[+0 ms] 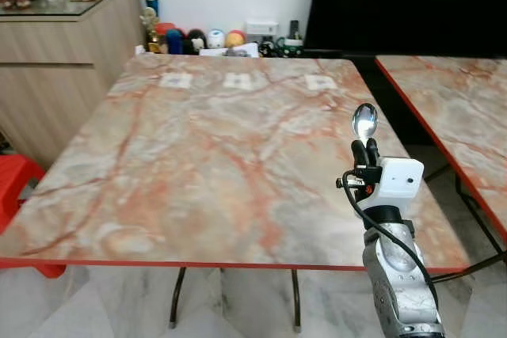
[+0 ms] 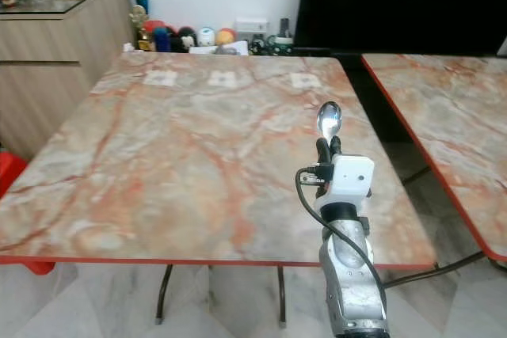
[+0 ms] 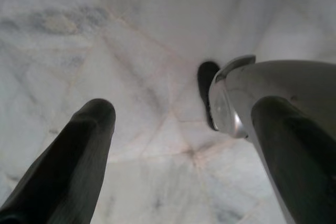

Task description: Setting the table

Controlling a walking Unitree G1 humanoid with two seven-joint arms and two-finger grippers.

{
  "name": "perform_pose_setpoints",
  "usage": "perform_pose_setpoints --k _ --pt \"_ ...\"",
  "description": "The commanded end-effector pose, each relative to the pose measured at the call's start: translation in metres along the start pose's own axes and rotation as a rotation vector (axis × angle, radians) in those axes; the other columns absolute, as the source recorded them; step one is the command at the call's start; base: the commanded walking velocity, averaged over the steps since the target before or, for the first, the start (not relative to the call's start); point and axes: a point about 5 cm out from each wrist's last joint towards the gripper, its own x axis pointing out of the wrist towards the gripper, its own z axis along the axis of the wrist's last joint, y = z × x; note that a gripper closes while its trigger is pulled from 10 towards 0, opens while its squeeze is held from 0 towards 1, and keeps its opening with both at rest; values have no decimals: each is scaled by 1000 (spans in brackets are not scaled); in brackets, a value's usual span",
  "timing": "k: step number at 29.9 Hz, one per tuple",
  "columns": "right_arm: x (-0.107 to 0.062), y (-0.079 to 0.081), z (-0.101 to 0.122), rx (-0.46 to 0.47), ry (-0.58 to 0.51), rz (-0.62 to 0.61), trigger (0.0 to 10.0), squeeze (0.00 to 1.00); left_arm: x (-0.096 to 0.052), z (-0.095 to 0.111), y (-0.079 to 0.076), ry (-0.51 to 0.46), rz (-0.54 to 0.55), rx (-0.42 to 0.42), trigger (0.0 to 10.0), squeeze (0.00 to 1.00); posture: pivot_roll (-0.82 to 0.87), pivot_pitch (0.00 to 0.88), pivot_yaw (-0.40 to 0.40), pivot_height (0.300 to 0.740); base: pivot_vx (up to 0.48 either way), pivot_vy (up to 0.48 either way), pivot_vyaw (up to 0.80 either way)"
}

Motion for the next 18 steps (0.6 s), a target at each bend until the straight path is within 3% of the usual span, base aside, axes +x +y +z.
perform_pose_setpoints --k 1,9,18 --pt "0 -3 4 -12 -15 -14 10000 0 0 -1 -13 10 -42 20 10000 0 -13 60 2 740 0 -461 0" --pt "-1 -3 3 -20 -11 -15 10000 0 0 1 -12 0 -43 24 10000 0 -12 71 5 740 0 -459 0" --pt "-1 -5 5 -28 -21 -27 10000 0 -4 -12 6 19 -24 20 10000 0 -12 77 4 740 0 -458 0"
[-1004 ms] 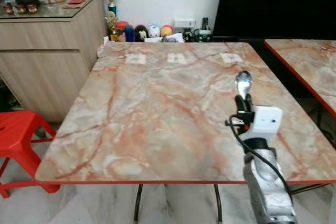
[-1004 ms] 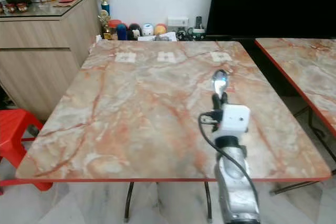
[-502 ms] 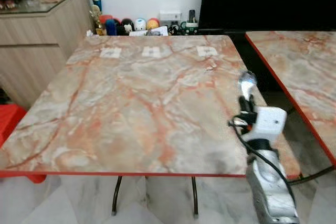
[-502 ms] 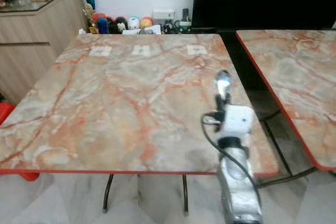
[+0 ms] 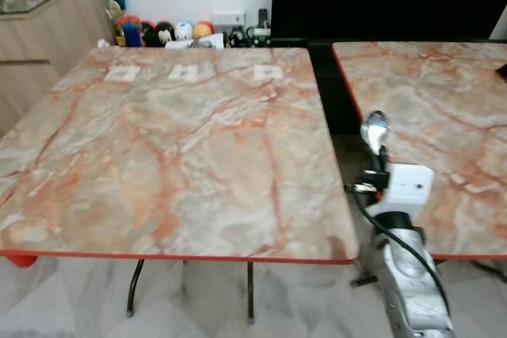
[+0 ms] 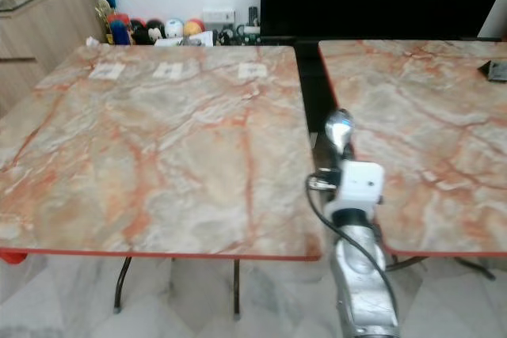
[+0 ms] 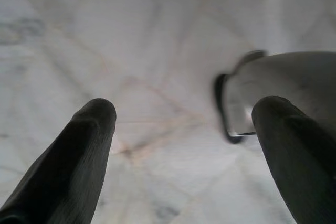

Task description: Setting the table

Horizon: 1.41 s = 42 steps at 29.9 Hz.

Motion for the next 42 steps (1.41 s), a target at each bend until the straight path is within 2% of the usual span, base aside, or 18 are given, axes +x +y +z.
perform_pose_setpoints --k 1,13,19,30,37,42 --pt "2 8 8 10 -36 19 10000 0 -3 -11 5 38 5 -8 10000 0 -12 77 4 740 0 -454 0" --pt "7 5 13 -1 -63 2 10000 0 -2 -7 8 29 5 -16 10000 0 -15 65 -6 740 0 -457 0" --pt "8 8 15 -3 -73 4 10000 0 -3 -10 0 31 -5 -15 10000 0 -20 53 -8 740 0 -457 0" --pt "8 6 17 -7 -86 -2 10000 0 -3 -11 -2 38 -8 -9 10000 0 -25 40 -7 740 0 -456 0" --pt "9 5 19 -8 -97 -13 10000 0 0 -3 -20 28 -29 2 10000 0 -30 30 -4 740 0 -457 0" --pt "9 4 19 -9 -100 -17 10000 0 0 -3 -23 28 -34 6 10000 0 -32 26 -2 740 0 -457 0"
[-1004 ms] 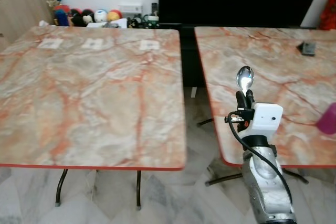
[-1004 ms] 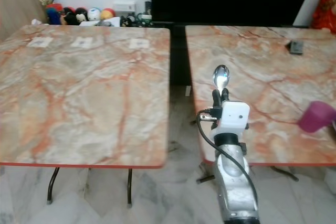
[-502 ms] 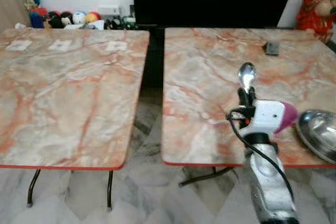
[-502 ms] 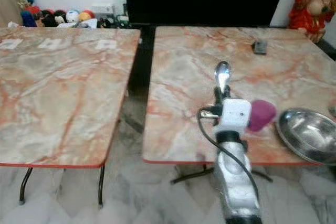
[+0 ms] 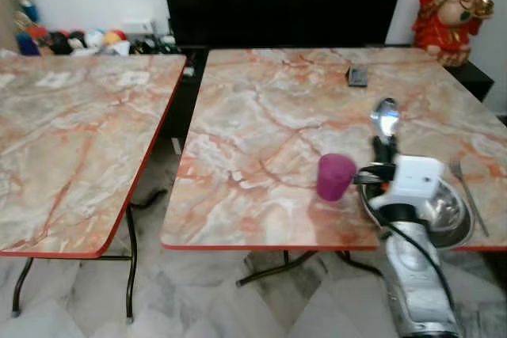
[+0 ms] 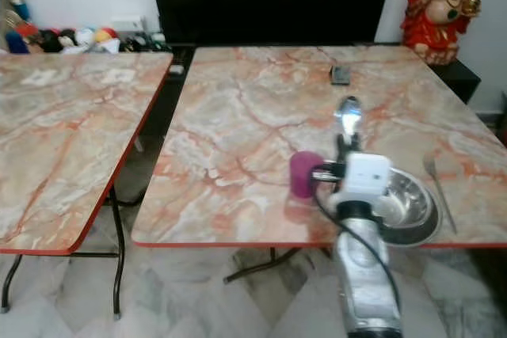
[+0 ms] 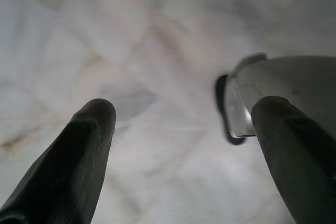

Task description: Setting the table

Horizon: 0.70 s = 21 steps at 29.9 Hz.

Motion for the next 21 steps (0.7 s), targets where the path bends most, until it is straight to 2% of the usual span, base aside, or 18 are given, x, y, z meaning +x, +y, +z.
perform_pose_setpoints --k 1,9,13,21 --pt "2 9 6 17 -28 20 10000 0 -1 -6 -9 24 -36 14 10000 0 -32 26 -2 740 0 -454 0" --pt "2 8 7 13 -29 13 10000 0 -5 -16 12 46 -13 8 10000 0 -31 35 -2 740 0 -455 0" --pt "2 6 6 10 -26 7 10000 0 -5 -15 24 41 4 -4 10000 0 -31 43 -3 740 0 -400 0" --pt "2 4 6 7 -23 -8 10000 0 -5 -15 27 39 5 -21 10000 0 -30 53 -4 740 0 0 0"
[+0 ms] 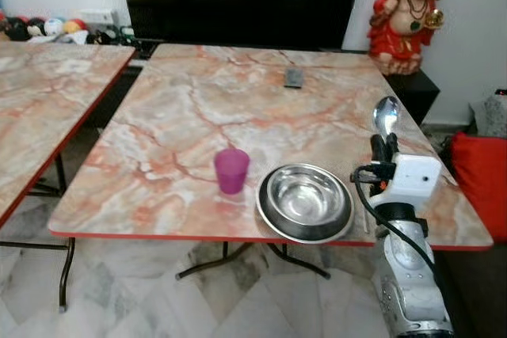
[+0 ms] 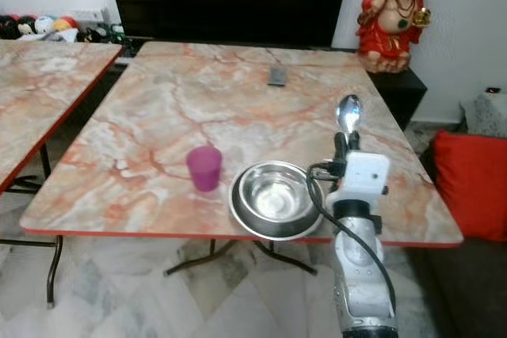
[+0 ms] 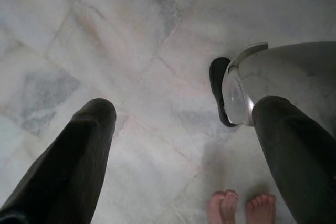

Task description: Setting the table

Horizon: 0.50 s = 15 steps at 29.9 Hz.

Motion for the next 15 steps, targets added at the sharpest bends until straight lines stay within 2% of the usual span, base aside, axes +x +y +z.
perform_pose_setpoints --k 1,9,12,15 --pt "0 -6 2 -11 -7 -22 10000 0 -1 -6 -3 22 -3 -15 10000 0 -30 53 -4 740 0 0 0" --pt "0 -7 -1 -16 17 -37 10000 0 -2 -9 -14 29 -18 -23 10000 0 -27 61 -3 740 0 0 0" --pt "0 -9 -7 -31 56 -59 10000 0 -2 -10 -14 32 -18 -23 10000 0 -25 67 -3 740 0 0 -677" --pt "0 -10 -9 -34 71 -68 10000 0 -3 -13 -12 32 -18 -26 10000 0 -25 68 -1 740 294 0 -800"
